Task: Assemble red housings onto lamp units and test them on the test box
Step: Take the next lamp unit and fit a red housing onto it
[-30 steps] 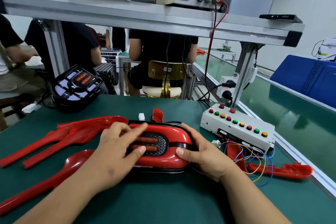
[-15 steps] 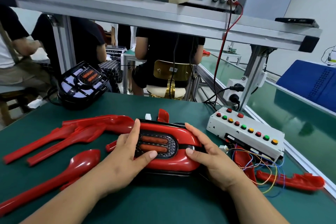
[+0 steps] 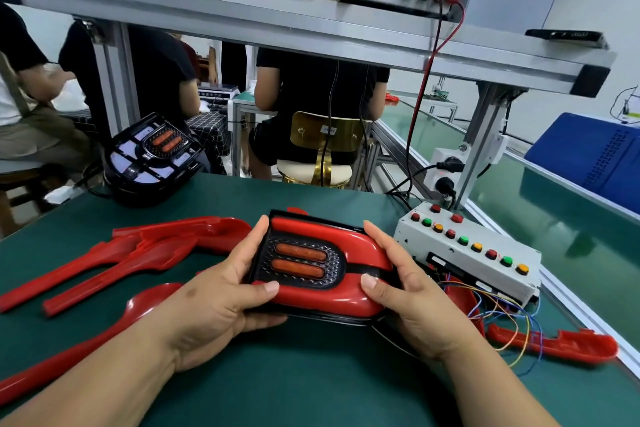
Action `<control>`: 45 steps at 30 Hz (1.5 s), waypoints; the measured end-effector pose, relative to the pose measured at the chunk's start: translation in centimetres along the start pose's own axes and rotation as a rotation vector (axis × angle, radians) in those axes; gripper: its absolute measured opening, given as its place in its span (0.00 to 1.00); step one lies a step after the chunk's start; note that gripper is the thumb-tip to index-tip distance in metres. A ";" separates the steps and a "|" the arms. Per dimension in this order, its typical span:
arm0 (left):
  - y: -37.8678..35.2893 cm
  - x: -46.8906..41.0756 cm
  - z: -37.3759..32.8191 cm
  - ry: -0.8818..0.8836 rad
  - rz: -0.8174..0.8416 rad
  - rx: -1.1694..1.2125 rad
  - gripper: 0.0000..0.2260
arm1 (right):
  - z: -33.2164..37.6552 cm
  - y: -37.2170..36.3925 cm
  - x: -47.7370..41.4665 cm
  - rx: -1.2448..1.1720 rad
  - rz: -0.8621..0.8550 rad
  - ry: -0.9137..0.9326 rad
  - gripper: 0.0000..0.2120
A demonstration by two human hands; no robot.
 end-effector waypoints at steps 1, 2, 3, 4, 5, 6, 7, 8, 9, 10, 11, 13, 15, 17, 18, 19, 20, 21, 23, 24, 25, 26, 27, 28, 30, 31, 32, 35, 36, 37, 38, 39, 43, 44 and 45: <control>0.1 -0.1 0.0 -0.011 -0.007 -0.002 0.36 | 0.0 0.0 0.0 0.006 0.002 0.003 0.33; 0.1 -0.1 -0.1 -0.025 -0.008 -0.007 0.36 | 0.1 0.0 0.0 0.004 0.002 0.003 0.33; 0.0 -0.2 -0.2 -0.040 -0.007 -0.010 0.37 | 0.0 0.0 0.0 -0.002 0.003 0.001 0.33; 0.0 -0.2 -0.3 -0.053 -0.007 -0.012 0.38 | 0.0 0.1 0.0 -0.004 0.005 -0.002 0.34; 0.0 -0.3 -0.4 -0.062 -0.010 -0.013 0.38 | 0.0 0.1 0.0 0.003 0.007 -0.004 0.34; 0.1 -0.4 -0.3 -0.064 -0.015 -0.011 0.39 | 0.0 0.2 0.0 0.015 0.009 -0.005 0.35; 0.1 -0.4 -0.3 -0.062 -0.020 -0.009 0.39 | 0.0 0.2 0.0 0.023 0.011 -0.004 0.35; 0.1 -0.4 -0.2 -0.057 -0.024 -0.009 0.39 | 0.0 0.1 0.0 0.027 0.012 -0.003 0.36; 0.1 -0.4 -0.2 -0.053 -0.029 -0.014 0.39 | 0.0 0.1 0.0 0.031 0.010 -0.005 0.36; 0.2 -0.5 -0.2 -0.049 -0.033 -0.021 0.39 | -0.1 0.1 -0.1 0.035 0.007 -0.011 0.36; 0.2 -0.5 -0.1 -0.044 -0.040 -0.028 0.38 | -0.2 0.1 -0.1 0.036 0.007 -0.019 0.36; 0.4 -0.3 0.0 -0.026 -0.057 -0.044 0.38 | -0.7 -0.1 -0.2 0.005 0.021 -0.049 0.35; 0.5 -0.1 0.0 -0.003 -0.060 -0.079 0.37 | -1.1 -0.2 -0.2 -0.046 0.024 -0.076 0.34; 0.4 0.1 -0.1 0.021 -0.047 -0.147 0.38 | -1.3 0.0 -0.2 -0.076 -0.001 -0.089 0.32; 0.4 0.2 -0.2 0.025 -0.032 -0.190 0.40 | -1.4 0.0 -0.2 -0.079 -0.007 -0.090 0.31; 0.4 0.4 -0.5 0.022 -0.016 -0.241 0.41 | -1.4 0.0 -0.2 -0.080 -0.007 -0.091 0.31; 0.4 0.6 -0.8 0.016 0.001 -0.310 0.41 | -1.4 -0.1 -0.2 -0.080 -0.004 -0.093 0.31; 0.3 0.8 -1.2 0.006 0.014 -0.418 0.40 | -1.4 -0.2 -0.1 -0.077 0.003 -0.096 0.31; 0.4 1.1 -2.4 -0.034 -0.019 -0.750 0.36 | -1.1 -0.5 -0.1 -0.050 0.019 -0.091 0.32; 0.7 1.2 -3.3 -0.084 -0.073 -0.916 0.33 | -0.9 -0.6 0.0 -0.021 0.026 -0.084 0.32; 0.9 1.2 -4.2 -0.149 -0.131 -1.053 0.32 | -0.7 -0.7 0.0 0.010 0.033 -0.078 0.31; 1.0 1.2 -5.0 -0.208 -0.182 -1.162 0.31 | -0.5 -0.8 0.0 0.034 0.035 -0.073 0.31; 1.0 1.1 -5.6 -0.254 -0.227 -1.249 0.31 | -0.4 -0.8 0.0 0.044 0.035 -0.072 0.30; 1.0 1.0 -6.0 -0.283 -0.268 -1.323 0.32 | -0.3 -0.9 0.0 0.044 0.034 -0.071 0.30; 0.7 0.3 -6.1 -0.314 -0.299 -1.405 0.33 | -0.1 -1.0 0.1 0.035 0.032 -0.066 0.30; 0.2 -0.1 -5.9 -0.332 -0.273 -1.403 0.31 | 0.1 -1.1 0.2 0.037 0.030 -0.062 0.30; -0.3 -0.5 -5.7 -0.352 -0.231 -1.378 0.28 | 0.2 -1.1 0.2 0.043 0.024 -0.058 0.30; -0.9 -1.2 -5.9 -0.444 -0.165 -1.289 0.20 | 0.5 -1.0 0.2 0.048 -0.018 -0.049 0.31; -0.8 -1.1 -6.3 -0.485 -0.182 -1.264 0.18 | 0.7 -1.0 0.2 0.046 -0.039 -0.038 0.31; -0.8 -1.1 -6.7 -0.519 -0.199 -1.251 0.16 | 0.8 -1.1 0.2 0.045 -0.060 -0.024 0.31; -0.8 -1.1 -6.9 -0.535 -0.204 -1.248 0.16 | 0.9 -1.3 0.2 0.047 -0.084 -0.009 0.29; -0.9 -1.1 -6.9 -0.538 -0.198 -1.247 0.16 | 1.1 -1.4 0.2 0.050 -0.113 0.007 0.26; -1.1 -1.5 -6.3 -0.509 -0.174 -1.196 0.18 | 1.5 -0.9 0.1 0.132 -0.301 0.078 0.17; -1.1 -1.6 -6.2 -0.507 -0.176 -1.176 0.19 | 1.6 -0.9 0.0 0.137 -0.327 0.090 0.16; -1.2 -1.5 -6.2 -0.504 -0.181 -1.151 0.19 | 1.6 -0.9 -0.1 0.136 -0.336 0.098 0.15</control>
Point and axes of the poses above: each hand's wrist, its own x-axis away from the middle knuckle, its own y-axis out of the back of the hand, z = x × y, the point moved 10 cm from there along -x, towards the middle knuckle, and after that the axes turned 5 degrees about x, right-handed, at the moved point
